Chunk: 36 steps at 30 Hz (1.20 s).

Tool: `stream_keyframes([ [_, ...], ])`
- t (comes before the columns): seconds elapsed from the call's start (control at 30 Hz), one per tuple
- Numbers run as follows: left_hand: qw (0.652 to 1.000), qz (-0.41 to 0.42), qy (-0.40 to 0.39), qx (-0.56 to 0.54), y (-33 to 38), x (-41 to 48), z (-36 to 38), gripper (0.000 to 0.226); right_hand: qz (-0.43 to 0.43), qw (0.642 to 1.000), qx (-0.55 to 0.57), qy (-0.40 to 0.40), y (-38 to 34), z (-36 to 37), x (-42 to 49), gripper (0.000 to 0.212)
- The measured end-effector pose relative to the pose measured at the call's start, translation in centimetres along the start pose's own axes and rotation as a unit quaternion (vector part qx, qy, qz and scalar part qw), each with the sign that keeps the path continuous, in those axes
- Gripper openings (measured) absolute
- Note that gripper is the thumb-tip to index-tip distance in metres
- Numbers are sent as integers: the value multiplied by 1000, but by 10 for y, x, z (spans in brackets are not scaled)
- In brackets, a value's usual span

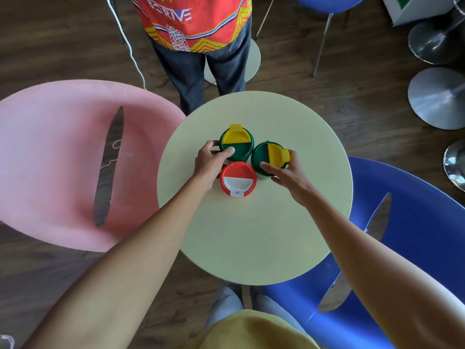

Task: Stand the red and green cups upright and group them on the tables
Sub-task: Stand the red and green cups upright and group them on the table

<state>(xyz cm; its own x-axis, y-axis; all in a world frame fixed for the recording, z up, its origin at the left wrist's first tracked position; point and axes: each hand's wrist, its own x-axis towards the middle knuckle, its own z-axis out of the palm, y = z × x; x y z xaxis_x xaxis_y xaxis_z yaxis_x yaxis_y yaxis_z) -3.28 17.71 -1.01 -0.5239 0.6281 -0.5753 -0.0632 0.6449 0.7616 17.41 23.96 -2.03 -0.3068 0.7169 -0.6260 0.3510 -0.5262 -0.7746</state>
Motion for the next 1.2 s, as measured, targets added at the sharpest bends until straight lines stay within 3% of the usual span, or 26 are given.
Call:
stream_keyframes([
  [0.37,999,-30,-28,-7,-9,-15,-5,55,15,1000,10,0,-1,-1,0,71],
  [0.57,996,-40,-78,16,-21,-30,-13,42,13,1000,11,-9,-2,-3,-1,71],
  [0.73,997,-11,-70,-5,-19,-33,-13,20,3,1000,7,-20,-4,-5,-1,63],
  [1.2,998,-4,-69,2,-17,-23,-23,20,9,999,20,-35,-4,-7,-1,64],
])
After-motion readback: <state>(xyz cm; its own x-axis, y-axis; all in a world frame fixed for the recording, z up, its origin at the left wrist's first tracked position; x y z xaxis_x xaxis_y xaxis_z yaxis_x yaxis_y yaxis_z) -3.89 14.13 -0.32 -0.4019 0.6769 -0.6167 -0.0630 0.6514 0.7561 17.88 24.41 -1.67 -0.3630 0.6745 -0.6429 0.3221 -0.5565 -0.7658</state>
